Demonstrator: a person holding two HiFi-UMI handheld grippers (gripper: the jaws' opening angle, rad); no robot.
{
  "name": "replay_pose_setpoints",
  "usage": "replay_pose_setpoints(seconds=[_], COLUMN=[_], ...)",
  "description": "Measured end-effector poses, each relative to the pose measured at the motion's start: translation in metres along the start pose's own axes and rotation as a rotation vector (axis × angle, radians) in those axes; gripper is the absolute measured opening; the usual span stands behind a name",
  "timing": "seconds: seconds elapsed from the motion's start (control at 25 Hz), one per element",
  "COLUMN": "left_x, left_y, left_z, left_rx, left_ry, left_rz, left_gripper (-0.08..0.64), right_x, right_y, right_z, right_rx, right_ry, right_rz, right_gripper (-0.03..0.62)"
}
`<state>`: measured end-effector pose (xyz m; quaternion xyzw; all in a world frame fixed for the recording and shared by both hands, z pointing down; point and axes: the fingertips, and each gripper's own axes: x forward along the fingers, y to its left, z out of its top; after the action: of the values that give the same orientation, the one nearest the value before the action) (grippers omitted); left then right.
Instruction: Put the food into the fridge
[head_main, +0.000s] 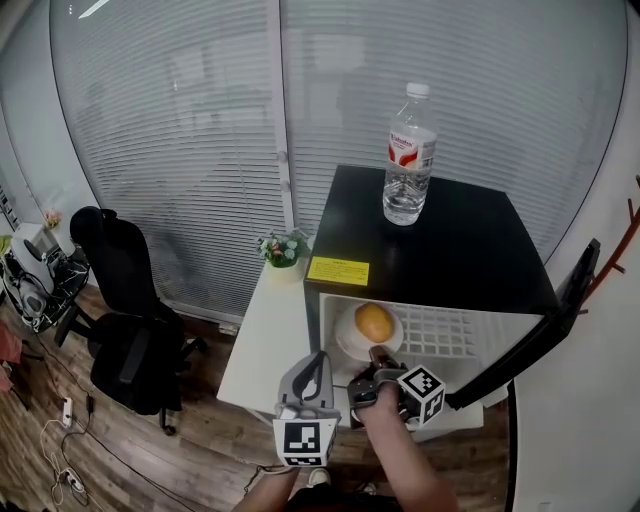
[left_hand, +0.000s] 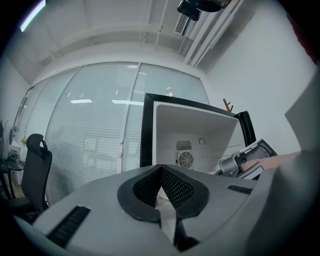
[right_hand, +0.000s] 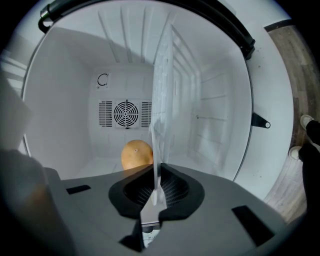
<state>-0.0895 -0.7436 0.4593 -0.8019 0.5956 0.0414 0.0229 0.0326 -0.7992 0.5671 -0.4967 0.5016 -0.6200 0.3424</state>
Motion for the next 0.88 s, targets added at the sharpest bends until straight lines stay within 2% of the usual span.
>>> replay_pose_setpoints(seconds=[0.44,0.52,0.64,0.88], left_x=[0.0056,0.0062,0.0064,0.0067], left_y=[-0.0016,-0.0027,-0.0032,-0.0027], left_z=[-0.0005,-0.0007,-0.0019,-0.0036], left_rx=[0.012,0.01,0.01,0.008], left_ry=[0.006,0.005,0.006,0.01], left_rz=[-0.013,-0.017,-0.019,-0.019], left_gripper=[0.026,0.026,0.026,0.026], right_x=[0.0017,0.0031,0.0058,0.005], right_y=[-0.002,-0.0031,-0.004,-0.0035], right_z=[-0.0002,-0.0002,-0.0027,-0.0057], right_rx=[0.039,0.047,0.062,0.065], right_ry=[0.002,0.004,0.016,0.026], right_rz=[0.011,0.017,0.036,0.072], right_gripper=[0.042,0.063,0.147,0.187])
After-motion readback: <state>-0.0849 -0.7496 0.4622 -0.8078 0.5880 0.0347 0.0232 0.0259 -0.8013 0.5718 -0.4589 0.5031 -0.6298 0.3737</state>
